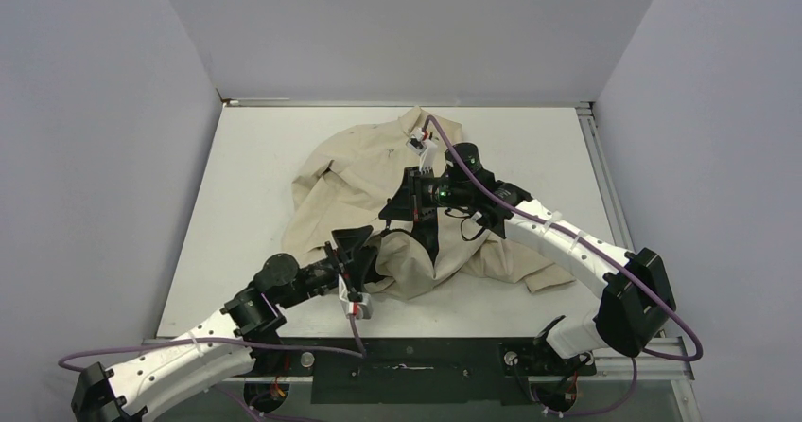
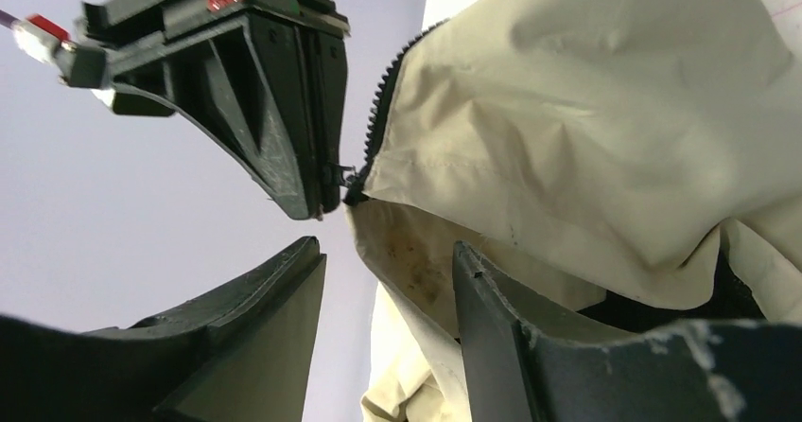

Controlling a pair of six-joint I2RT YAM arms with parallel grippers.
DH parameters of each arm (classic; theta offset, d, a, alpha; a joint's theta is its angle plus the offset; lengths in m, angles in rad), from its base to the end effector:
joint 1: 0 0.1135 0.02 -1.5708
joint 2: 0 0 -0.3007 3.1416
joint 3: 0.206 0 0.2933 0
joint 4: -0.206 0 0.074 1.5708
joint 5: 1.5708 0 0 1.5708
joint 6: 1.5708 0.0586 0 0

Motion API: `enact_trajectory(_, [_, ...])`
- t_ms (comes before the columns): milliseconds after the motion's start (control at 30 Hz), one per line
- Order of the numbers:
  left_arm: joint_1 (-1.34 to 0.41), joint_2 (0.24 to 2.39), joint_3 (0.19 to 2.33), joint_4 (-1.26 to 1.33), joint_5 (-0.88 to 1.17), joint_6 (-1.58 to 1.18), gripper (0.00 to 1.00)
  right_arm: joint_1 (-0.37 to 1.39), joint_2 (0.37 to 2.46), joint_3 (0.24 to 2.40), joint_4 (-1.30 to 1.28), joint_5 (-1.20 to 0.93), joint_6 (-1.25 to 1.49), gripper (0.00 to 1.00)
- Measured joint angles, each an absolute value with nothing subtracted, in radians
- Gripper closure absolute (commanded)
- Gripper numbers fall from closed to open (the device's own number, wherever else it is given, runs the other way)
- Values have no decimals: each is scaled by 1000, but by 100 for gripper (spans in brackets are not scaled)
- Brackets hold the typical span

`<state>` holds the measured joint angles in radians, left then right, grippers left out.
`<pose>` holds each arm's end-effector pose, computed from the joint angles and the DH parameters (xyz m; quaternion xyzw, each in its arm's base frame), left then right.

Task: Zip up the jacket

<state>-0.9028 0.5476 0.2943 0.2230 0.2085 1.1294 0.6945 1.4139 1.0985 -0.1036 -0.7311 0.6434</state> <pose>0.1066 -0.1547 0.2522 0.6450 0.3144 0.0041 0.6965 0.2608 0.2681 0.3306 -0.2146 0.7781 0.5506 0.2131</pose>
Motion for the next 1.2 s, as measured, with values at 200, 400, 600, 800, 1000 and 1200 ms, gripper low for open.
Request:
enact_trajectory(200, [-903, 594, 295, 233, 164, 1134, 69, 694, 1414, 1096, -87, -751, 656, 95])
enact_trajectory(400, [-903, 632, 295, 306, 161, 1137, 59, 703, 1414, 1095, -78, -766, 668, 95])
enact_trajectory(600, [-904, 662, 295, 347, 165, 1133, 88, 709, 1414, 1084, -66, -768, 674, 95])
enact_trajectory(800, [-904, 636, 295, 349, 176, 1134, 100, 709, 1413, 1079, -61, -773, 675, 95])
enact_trajectory(1000, [-904, 569, 294, 320, 213, 1132, 100, 707, 1394, 1056, -50, -786, 693, 95])
enact_trajectory(1200, [-904, 500, 294, 254, 262, 1134, 100, 706, 1379, 1037, -38, -822, 715, 95])
